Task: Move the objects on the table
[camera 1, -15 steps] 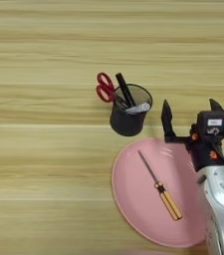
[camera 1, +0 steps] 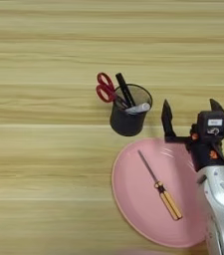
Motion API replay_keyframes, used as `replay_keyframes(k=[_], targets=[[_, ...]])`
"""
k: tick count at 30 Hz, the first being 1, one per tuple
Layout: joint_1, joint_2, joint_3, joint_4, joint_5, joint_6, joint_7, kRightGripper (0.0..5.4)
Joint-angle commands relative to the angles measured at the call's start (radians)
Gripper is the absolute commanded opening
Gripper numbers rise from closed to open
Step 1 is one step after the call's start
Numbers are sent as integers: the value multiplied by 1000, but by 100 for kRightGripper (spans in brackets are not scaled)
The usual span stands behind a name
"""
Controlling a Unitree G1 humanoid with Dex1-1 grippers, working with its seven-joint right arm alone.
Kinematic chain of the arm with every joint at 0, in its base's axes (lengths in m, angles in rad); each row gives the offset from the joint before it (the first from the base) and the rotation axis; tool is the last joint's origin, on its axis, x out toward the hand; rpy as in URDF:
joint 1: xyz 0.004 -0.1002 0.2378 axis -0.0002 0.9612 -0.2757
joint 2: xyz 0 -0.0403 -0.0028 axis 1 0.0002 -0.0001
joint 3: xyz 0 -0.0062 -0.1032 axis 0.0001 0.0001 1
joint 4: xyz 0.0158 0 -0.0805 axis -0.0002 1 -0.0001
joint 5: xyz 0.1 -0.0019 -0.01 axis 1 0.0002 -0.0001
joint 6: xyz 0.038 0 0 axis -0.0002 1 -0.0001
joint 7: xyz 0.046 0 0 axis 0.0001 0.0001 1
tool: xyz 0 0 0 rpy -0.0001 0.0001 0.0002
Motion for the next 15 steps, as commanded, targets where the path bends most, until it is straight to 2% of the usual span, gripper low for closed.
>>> replay_keyframes(k=[1, 15], targets=[[-41, -7, -6, -48, 10, -25, -2, 539], [-38, 2, -9, -82, 45, -72, 6, 539]])
